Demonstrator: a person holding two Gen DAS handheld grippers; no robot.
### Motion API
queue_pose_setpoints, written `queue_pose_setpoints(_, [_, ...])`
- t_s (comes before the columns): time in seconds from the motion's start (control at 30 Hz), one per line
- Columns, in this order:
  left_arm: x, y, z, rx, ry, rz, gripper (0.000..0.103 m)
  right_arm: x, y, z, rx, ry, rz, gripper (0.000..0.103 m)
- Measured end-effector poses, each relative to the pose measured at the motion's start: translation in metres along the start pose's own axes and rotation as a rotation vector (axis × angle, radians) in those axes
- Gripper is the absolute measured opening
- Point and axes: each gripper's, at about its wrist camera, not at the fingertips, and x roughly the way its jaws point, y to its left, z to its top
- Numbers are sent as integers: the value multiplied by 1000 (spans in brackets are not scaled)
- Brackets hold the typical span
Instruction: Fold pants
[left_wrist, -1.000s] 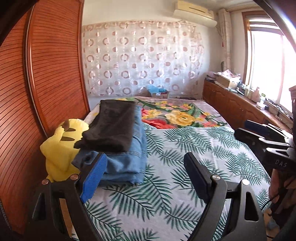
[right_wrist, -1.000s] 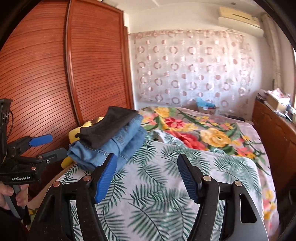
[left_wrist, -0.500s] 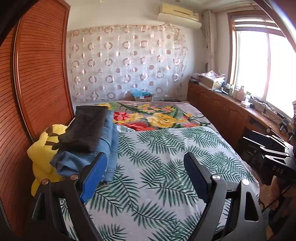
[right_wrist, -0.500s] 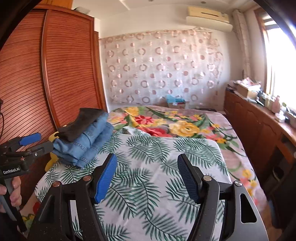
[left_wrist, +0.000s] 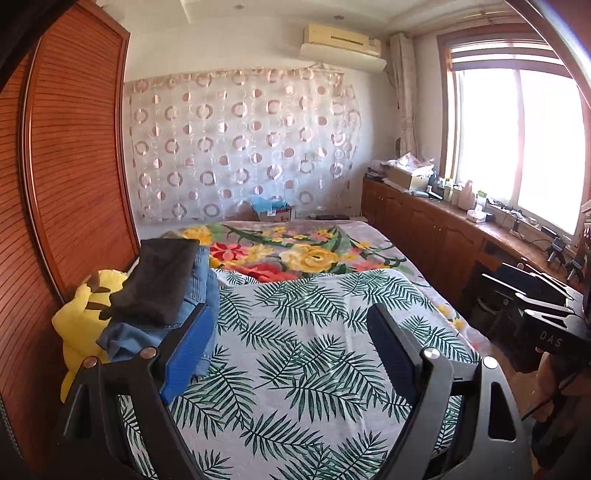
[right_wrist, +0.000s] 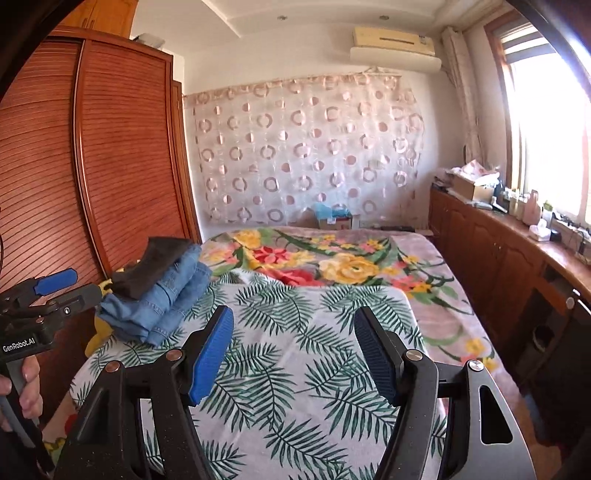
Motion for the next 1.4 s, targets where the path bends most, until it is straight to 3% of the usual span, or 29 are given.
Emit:
queue_pose_setpoints(0.37, [-28,-6,4,21,-57,15,85,-18,6,-22,6,-61,-3,70])
queue_pose_setpoints(1.4, [-25,3,1,4,-51,26,85,-18,-10,-23,-6,-65,-11,70])
